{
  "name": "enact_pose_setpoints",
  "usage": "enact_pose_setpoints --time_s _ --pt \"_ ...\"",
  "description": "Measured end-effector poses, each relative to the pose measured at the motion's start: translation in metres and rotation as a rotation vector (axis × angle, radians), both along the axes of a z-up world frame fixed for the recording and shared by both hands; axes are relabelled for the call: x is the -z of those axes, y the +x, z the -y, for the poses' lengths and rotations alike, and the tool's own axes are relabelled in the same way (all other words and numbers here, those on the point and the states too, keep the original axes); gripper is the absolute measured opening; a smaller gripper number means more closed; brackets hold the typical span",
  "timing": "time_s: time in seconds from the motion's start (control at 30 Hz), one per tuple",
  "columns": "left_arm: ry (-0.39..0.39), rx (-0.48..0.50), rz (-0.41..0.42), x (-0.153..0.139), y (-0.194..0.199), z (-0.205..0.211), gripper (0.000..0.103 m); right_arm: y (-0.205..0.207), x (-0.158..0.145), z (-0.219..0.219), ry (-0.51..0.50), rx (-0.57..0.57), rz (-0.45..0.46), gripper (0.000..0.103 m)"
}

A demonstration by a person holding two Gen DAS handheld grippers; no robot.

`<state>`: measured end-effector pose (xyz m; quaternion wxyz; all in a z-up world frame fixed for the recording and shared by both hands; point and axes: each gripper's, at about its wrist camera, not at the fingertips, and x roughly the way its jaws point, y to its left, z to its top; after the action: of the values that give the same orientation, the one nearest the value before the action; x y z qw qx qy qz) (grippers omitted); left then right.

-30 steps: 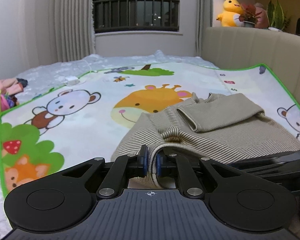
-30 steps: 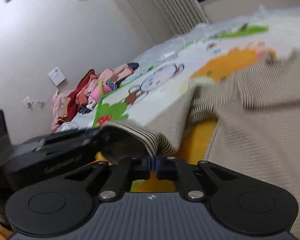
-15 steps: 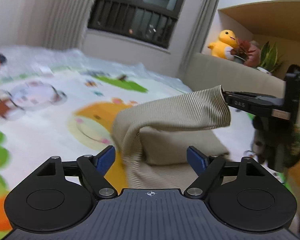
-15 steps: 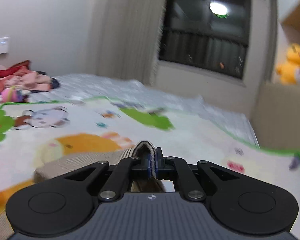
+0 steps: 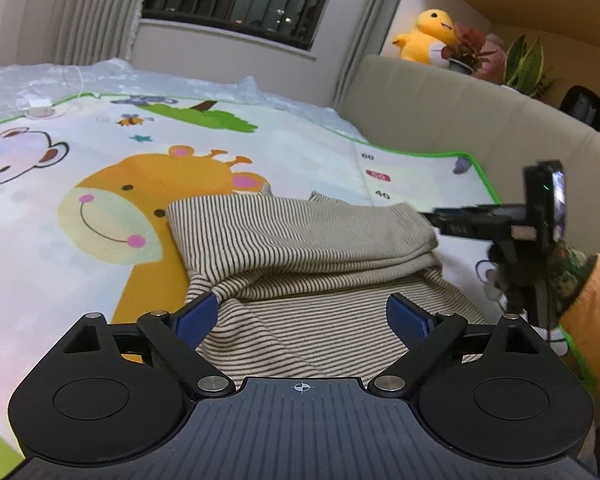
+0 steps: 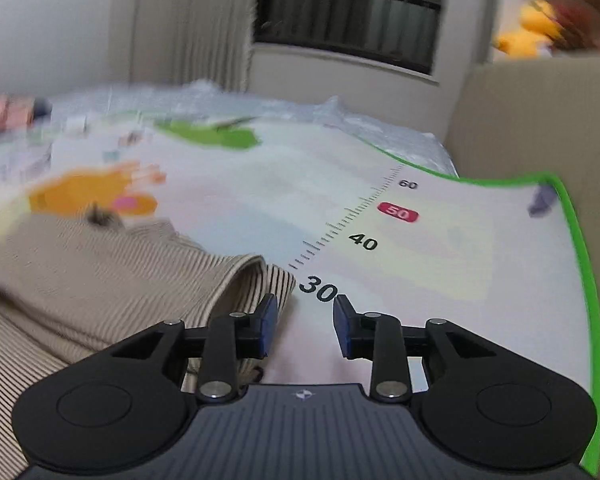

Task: Fold clothes

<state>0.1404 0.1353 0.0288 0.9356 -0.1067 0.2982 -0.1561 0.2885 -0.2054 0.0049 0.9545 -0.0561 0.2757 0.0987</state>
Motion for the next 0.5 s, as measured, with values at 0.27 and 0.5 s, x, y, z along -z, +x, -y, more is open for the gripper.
enact_pose_setpoints --time_s 0.27,0.5 --pt "-0.008 -0.038 0.040 0.005 0.032 0.017 0.097 -0.013 0.009 -0.003 0.240 0.016 -0.012 0.039" --pt "0.075 -0.062 0.033 0.040 0.056 0.032 0.099 -0.013 0.048 0.004 0.231 0.058 -0.099 0.045"
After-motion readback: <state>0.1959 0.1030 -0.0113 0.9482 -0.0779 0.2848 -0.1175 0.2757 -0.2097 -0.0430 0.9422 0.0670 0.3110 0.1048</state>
